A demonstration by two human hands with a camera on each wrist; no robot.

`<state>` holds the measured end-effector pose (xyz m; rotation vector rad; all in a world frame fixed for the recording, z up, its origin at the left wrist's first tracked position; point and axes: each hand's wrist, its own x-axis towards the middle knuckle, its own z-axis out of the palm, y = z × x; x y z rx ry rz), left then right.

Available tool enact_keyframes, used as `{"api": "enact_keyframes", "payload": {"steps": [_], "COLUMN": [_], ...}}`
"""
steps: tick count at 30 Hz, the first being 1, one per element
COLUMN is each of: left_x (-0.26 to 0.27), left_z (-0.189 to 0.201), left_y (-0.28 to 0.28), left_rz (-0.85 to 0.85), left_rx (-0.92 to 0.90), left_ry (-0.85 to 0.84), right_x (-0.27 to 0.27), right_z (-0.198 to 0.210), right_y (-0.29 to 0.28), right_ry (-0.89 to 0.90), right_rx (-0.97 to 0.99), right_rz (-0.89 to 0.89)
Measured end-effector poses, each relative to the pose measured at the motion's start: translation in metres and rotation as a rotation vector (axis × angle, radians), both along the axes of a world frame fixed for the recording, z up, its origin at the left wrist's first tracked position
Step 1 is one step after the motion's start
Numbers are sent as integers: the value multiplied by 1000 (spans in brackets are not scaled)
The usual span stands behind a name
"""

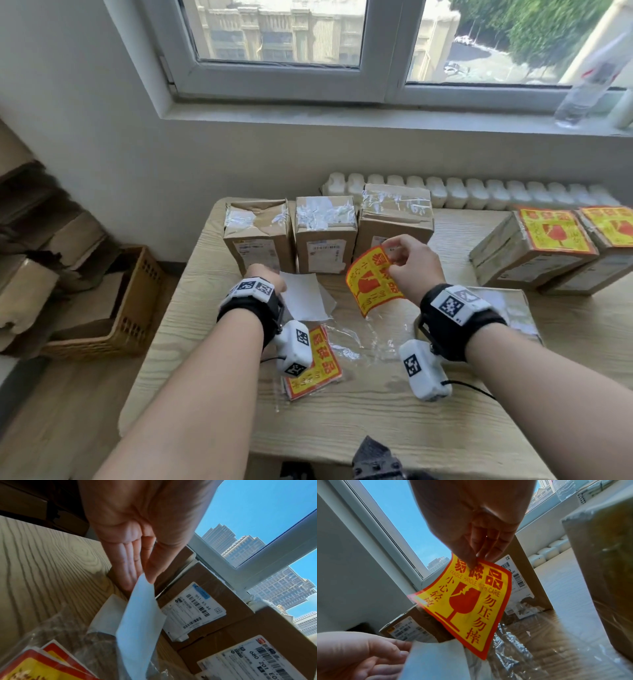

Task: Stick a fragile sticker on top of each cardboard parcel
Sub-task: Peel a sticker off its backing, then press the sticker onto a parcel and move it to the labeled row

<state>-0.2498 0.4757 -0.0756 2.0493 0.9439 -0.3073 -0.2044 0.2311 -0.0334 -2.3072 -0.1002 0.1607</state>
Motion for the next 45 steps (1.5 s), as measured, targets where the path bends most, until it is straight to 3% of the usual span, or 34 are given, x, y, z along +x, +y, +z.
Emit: {"api": "enact_keyframes", "payload": {"steps": [3,5,8,11,15,23,33,40,45], "left_x": [5,6,10,12,8,-4,-11,-13,-18], "left_z": [5,14,30,53,76,93,96,89,85], "left_y": [-6,-17,-37,-63,-92,-129,-174,-203,-226], "left_rz": [-58,-115,-214,-308,-439,-367,-180,-193,-217], "left_rx": [172,256,23,-252,-239,-257,-320,-400,-442], "left_ry": [25,-94,-260,-283,-254,-326,-420,-478,-484], "right_x": [0,0,-3,-8,-14,-23,-26,-39,-41], "right_z": [-2,-2,4,13,31,55,47,41,37], "right_y": [0,0,-3,-8,-20,-66,-136,-163,-180], "right_ry": [19,23,-2,-43,-67,-146,-148,-25,-32], "right_rx": [10,16,14,37,54,87,91,183,163], "right_rz": [-15,-20,-1,28,79,54,-124,-57,-70]}}
